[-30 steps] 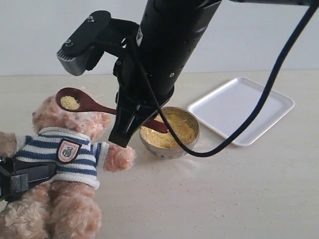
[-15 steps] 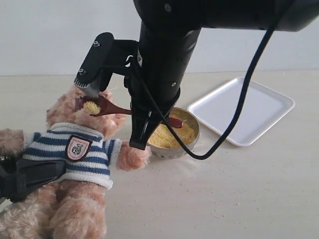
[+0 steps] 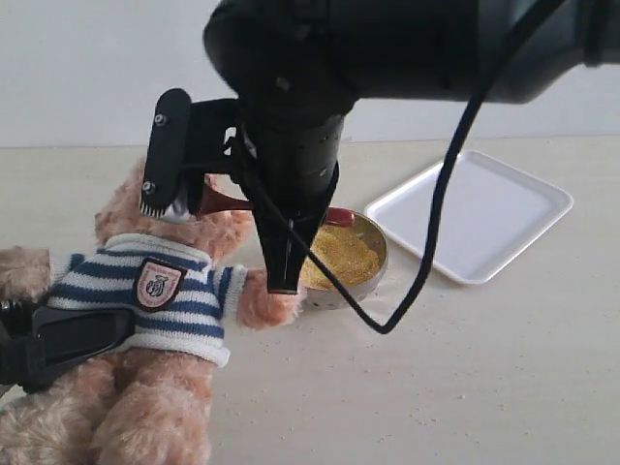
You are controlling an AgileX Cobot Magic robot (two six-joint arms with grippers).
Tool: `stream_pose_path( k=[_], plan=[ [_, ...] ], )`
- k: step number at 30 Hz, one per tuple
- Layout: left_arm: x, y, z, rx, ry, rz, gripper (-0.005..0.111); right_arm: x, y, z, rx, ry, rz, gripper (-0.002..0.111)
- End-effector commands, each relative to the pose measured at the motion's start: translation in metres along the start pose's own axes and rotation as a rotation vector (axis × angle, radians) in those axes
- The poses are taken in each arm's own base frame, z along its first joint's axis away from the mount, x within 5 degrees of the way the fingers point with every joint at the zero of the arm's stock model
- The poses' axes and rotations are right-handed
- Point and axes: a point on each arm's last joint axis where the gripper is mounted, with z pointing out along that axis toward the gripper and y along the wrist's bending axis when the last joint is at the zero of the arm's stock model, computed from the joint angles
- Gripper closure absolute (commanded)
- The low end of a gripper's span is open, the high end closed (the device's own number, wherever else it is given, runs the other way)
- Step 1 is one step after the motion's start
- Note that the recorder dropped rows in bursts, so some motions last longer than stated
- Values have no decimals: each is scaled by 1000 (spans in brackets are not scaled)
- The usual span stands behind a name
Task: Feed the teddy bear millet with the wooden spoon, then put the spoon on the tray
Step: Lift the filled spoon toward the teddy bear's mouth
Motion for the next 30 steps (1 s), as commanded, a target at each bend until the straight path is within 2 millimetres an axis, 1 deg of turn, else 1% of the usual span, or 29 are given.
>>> stream_pose_path(
  k=[1, 6, 12, 16, 19, 21, 25, 30],
  plan=[
    [-6, -4, 0, 42, -25, -8, 102, -9, 8, -4, 108, 74, -107, 108],
    [-6, -4, 0, 42, -25, -8, 102, -13, 9, -17, 274, 161, -156, 108],
    [-6, -4, 0, 42, -25, -4, 102, -20, 16, -25, 383, 185, -187, 108],
    [-6, -4, 0, 42, -25, -4, 102, -11, 25, -14, 392, 251, -244, 108],
    [-6, -4, 0, 42, -25, -4, 102, -4, 27, -7, 462, 297, -259, 108],
    [-6, -4, 0, 42, -25, -4, 102, -1, 30, -4, 475, 306, -256, 108],
    [-6, -4, 0, 42, -25, -2, 102, -4, 34, -1, 475, 264, -228, 108],
    [-6, -4, 0, 40, -25, 2, 102, -11, 39, -2, 472, 206, -221, 108]
  ],
)
